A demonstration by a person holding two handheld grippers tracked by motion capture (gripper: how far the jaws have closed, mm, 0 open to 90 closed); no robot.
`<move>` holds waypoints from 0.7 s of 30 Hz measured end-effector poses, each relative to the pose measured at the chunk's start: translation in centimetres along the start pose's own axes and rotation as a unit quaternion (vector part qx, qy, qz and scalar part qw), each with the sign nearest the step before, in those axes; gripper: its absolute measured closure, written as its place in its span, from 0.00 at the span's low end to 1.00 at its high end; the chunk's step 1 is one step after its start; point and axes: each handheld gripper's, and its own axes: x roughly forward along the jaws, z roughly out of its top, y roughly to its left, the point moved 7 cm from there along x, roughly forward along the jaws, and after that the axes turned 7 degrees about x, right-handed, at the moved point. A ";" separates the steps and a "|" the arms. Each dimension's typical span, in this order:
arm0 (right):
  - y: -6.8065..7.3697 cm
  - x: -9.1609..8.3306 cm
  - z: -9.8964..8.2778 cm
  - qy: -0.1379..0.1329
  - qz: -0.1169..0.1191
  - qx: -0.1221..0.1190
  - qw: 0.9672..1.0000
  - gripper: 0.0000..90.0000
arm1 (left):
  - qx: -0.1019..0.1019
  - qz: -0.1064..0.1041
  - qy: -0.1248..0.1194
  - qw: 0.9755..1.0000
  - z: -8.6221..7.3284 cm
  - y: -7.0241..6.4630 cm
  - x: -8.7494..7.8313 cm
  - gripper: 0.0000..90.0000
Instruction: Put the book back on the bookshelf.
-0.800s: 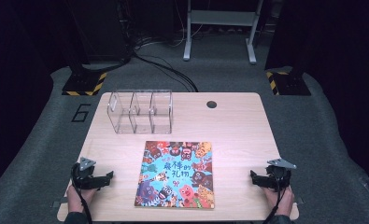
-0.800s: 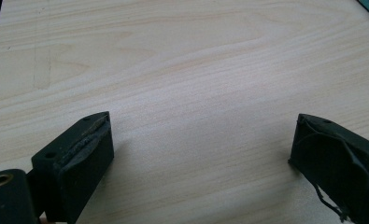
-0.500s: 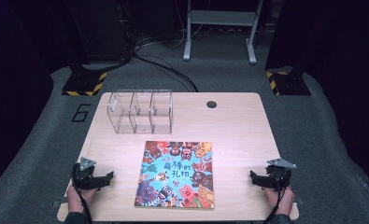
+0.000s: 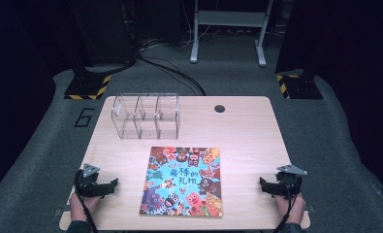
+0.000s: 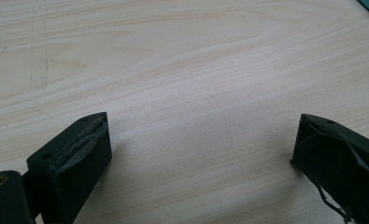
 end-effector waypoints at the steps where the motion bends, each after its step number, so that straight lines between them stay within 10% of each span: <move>1: 0.0 0.0 0.0 0.000 0.000 -0.001 1.000 0.01 | 0.000 -0.001 0.000 1.000 0.0 0.0 0.0 0.05; 15: 0.0 0.0 0.0 -0.001 0.001 0.000 1.000 0.02 | -0.010 -0.030 -0.016 0.999 1.2 -0.4 -1.8 0.00; 21: 0.0 0.0 0.0 -0.001 0.001 0.000 1.000 0.02 | 0.005 -0.051 -0.031 0.998 3.2 -2.8 -2.2 0.00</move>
